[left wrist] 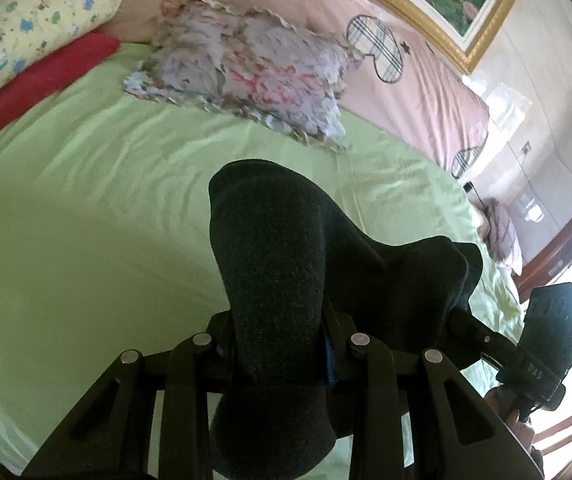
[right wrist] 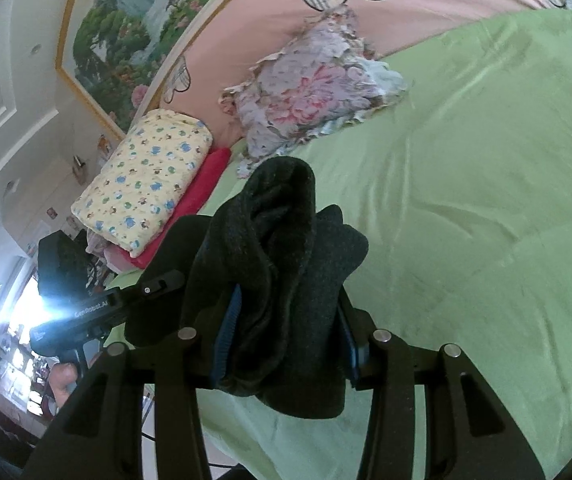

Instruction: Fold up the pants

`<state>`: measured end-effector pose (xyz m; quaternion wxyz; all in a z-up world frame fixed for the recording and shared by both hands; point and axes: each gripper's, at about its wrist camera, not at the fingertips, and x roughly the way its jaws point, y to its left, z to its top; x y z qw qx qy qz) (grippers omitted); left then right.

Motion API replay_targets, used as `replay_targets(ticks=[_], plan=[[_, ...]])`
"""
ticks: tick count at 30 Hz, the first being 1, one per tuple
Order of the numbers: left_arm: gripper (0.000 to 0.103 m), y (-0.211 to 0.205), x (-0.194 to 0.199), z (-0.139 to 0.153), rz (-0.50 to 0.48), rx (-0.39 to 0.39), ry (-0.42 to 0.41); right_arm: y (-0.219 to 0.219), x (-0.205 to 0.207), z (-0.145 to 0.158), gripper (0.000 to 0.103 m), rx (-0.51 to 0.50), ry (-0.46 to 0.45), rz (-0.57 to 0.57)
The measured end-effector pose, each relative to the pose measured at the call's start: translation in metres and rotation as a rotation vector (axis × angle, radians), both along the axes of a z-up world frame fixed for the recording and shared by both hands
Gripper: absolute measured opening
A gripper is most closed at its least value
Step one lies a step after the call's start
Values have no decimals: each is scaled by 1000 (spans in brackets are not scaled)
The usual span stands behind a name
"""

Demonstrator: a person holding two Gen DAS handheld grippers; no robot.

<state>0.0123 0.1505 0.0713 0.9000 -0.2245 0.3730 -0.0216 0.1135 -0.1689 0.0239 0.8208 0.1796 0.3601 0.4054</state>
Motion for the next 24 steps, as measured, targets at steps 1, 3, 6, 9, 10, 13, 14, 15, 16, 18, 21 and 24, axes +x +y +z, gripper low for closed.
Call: replay_targets(ticks=[1, 3, 6, 9, 10, 13, 14, 15, 16, 18, 21, 24], plan=[[30, 4, 1, 2, 9, 4, -4, 4, 2, 2, 46, 1, -4, 5], [30, 11, 3, 5, 27, 15, -10, 13, 8, 5, 46, 2, -16, 15], [30, 20, 8, 8, 52, 34, -19, 28, 18, 12, 46, 2, -37, 34], [30, 30, 16, 8, 80, 37, -19, 41, 29, 14, 46, 4, -49, 50], [30, 33, 20, 8, 86, 40, -17, 43, 32, 15, 46, 5, -50, 52], [30, 39, 32, 8, 105, 59, -10, 55, 45, 15, 46, 7, -51, 55], [30, 40, 36, 7, 110, 64, -8, 59, 51, 14, 46, 6, -50, 56], [30, 43, 41, 7, 114, 73, -6, 63, 57, 13, 46, 7, -44, 56], [30, 44, 43, 7, 117, 78, -6, 66, 62, 11, 46, 9, -38, 58], [30, 48, 51, 6, 126, 89, -5, 72, 72, 9, 46, 8, -29, 57], [30, 52, 62, 3, 141, 105, 0, 80, 85, 6, 46, 3, -21, 61], [30, 57, 73, 0, 155, 114, 5, 90, 97, 5, 46, -11, -25, 68]])
